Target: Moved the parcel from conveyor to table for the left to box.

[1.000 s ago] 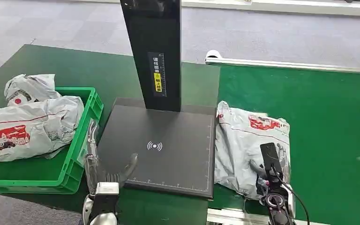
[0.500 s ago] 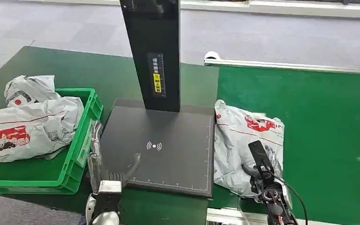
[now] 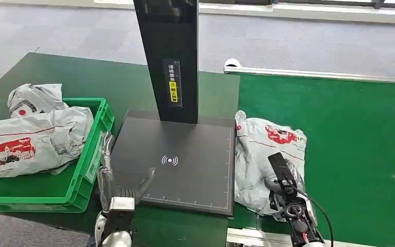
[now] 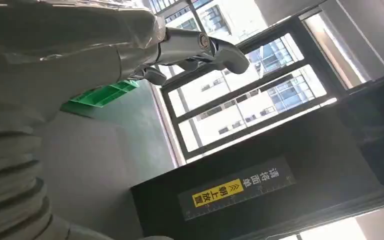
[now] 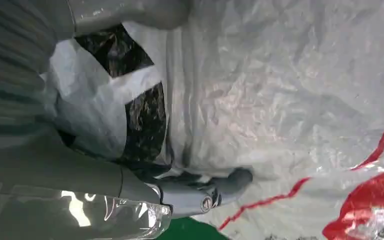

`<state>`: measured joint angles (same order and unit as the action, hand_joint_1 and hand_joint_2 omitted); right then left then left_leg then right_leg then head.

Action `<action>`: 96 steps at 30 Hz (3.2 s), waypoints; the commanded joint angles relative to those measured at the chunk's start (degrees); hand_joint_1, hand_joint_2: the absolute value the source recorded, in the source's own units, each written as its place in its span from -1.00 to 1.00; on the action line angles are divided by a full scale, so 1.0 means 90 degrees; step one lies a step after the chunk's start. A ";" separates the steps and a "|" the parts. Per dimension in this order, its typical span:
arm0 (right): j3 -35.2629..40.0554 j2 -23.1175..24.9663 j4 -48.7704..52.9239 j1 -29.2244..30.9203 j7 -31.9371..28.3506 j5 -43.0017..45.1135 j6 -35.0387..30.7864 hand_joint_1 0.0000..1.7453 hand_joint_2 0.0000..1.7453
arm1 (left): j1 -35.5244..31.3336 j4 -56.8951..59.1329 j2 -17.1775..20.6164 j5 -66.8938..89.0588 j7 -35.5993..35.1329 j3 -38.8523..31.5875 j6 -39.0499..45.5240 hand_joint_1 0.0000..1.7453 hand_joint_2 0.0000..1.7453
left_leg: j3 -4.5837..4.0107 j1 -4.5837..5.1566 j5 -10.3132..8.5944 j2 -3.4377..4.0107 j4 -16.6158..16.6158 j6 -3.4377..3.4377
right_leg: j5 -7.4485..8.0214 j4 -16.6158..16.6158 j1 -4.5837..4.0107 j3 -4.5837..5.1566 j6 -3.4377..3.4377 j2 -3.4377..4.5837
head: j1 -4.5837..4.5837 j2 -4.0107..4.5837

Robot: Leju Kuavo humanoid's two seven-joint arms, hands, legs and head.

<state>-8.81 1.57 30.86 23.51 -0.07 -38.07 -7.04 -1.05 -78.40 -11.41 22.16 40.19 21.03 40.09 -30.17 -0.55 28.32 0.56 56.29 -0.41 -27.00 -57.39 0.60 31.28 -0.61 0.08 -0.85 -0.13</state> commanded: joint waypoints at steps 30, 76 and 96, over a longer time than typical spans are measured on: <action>-0.0367 0.0876 0.7514 -0.3010 -0.2981 0.2398 -0.2706 1.00 1.00 | 0.0442 -0.0748 0.0004 0.0223 -0.0022 -0.0327 -0.0010 -1.00 1.00 | -0.0131 0.0000 0.0001 -0.0046 -0.0001 0.0001 | -0.0016 -0.0005 0.0000 0.0111 0.0003 -0.0032 | -0.0002 -0.0002; 0.3267 0.0841 0.2533 -0.0735 -0.1190 0.1439 0.1118 1.00 1.00 | 0.0045 -0.0399 -0.0068 0.0225 -0.0022 -0.0800 -0.0010 -1.00 1.00 | -0.0125 -0.0008 -0.0011 -0.0014 -0.0010 -0.0006 | -0.0005 -0.0003 -0.0010 0.0108 0.0006 -0.0004 | 0.0000 -0.0002; 0.3233 0.0803 0.3443 -0.0881 -0.2297 0.1408 0.0313 -1.00 1.00 | 0.0242 -0.0548 -0.0093 0.0316 -0.0022 -0.0849 -0.0010 -1.00 1.00 | -0.0128 -0.0006 -0.0012 -0.0023 -0.0009 -0.0005 | -0.0006 -0.0005 -0.0008 0.0112 0.0007 -0.0009 | 0.0002 0.0000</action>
<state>19.10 10.40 56.17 16.29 -12.93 -25.42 0.88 0.12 -84.19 -12.96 24.74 40.19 14.10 40.11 -31.33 -0.63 28.25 0.36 56.27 -0.48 -27.09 -57.48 0.52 32.29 -0.57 -0.02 -0.83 -0.13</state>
